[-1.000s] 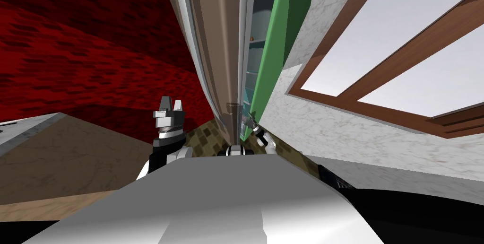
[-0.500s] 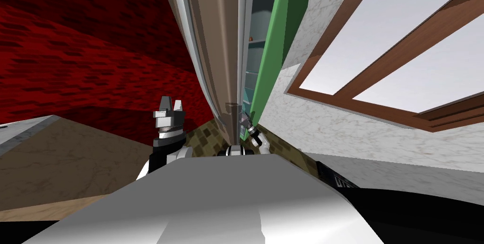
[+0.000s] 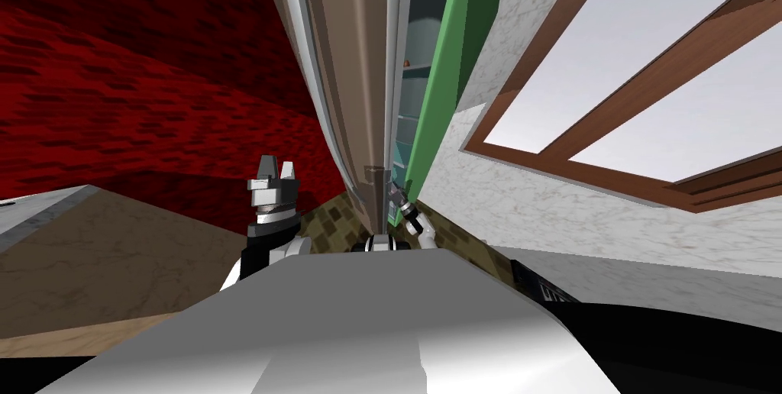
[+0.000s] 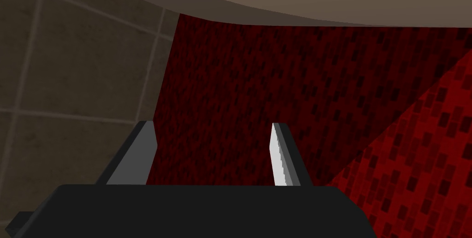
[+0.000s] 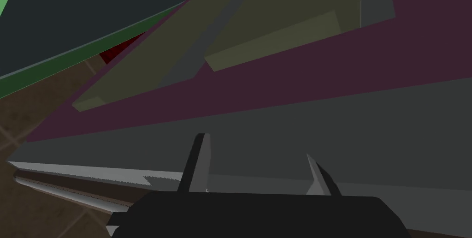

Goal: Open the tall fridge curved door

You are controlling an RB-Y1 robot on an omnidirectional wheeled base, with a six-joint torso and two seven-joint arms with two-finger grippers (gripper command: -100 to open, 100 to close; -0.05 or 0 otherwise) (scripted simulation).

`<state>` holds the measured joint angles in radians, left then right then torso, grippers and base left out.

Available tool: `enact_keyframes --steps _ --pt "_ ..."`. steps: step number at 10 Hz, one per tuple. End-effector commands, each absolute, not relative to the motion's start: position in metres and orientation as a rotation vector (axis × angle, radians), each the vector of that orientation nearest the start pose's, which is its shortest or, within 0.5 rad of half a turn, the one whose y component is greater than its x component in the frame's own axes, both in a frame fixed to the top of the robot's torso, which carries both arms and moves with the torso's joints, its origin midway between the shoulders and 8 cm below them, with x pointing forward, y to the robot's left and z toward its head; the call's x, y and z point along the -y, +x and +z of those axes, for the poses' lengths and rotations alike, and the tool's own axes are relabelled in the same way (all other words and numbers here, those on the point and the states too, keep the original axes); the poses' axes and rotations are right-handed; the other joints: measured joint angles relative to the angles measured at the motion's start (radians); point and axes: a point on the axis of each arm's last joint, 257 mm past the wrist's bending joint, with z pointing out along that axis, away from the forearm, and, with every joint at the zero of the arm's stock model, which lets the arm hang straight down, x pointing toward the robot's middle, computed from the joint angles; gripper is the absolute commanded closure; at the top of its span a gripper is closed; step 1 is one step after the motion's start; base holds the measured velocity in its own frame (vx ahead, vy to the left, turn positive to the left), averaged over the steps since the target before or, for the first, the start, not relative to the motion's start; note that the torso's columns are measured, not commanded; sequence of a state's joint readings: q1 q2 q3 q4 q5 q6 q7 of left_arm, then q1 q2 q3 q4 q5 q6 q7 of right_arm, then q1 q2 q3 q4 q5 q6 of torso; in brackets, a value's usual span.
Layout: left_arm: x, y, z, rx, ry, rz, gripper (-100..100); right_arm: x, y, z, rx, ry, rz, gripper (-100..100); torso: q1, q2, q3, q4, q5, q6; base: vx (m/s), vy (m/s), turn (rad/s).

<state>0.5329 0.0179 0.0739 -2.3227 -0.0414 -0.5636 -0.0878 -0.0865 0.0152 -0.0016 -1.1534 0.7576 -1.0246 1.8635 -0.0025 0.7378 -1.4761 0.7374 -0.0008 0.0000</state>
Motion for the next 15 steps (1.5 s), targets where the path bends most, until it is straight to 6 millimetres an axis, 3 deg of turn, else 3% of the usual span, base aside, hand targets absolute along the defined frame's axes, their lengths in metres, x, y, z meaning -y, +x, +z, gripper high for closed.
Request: enact_keyframes --steps 1,3,5,10,13,15 --pt "-0.293 0.319 0.046 -0.618 -0.511 -1.128 0 0.058 0.453 -0.193 -0.72 -0.867 -0.261 100 0.002 0.001 0.0 0.0 0.0 0.0 -0.085 0.061 0.319" --pt "-0.293 0.319 0.046 -0.618 -0.511 -1.128 0 0.068 0.456 -0.186 -0.754 -0.788 -0.21 100 0.01 0.005 0.003 0.002 0.003 -0.001 -0.084 0.089 0.193" --pt "-0.293 0.319 0.046 -0.618 -0.511 -1.128 0 0.079 0.459 -0.178 -0.787 -0.705 -0.155 100 -0.001 -0.003 -0.002 0.0 0.0 0.0 -0.013 0.016 -0.021" --pt "-0.293 0.319 0.046 -0.618 -0.511 -1.128 0 0.079 0.459 -0.178 -0.834 -0.646 -0.025 100 0.004 0.001 0.001 0.001 0.001 0.0 0.005 -0.01 -0.001" --pt "-0.293 0.319 0.046 -0.617 -0.512 -1.128 0 0.089 0.462 -0.179 -0.825 -0.682 -0.141 100 0.015 0.005 0.003 0.002 0.004 0.0 -0.09 0.237 -0.135" --pt "-0.293 0.319 0.046 -0.617 -0.512 -1.128 0 0.099 0.464 -0.181 -0.823 -0.709 -0.235 100 0.005 0.002 0.001 0.001 0.002 0.0 -0.118 0.321 -0.125"
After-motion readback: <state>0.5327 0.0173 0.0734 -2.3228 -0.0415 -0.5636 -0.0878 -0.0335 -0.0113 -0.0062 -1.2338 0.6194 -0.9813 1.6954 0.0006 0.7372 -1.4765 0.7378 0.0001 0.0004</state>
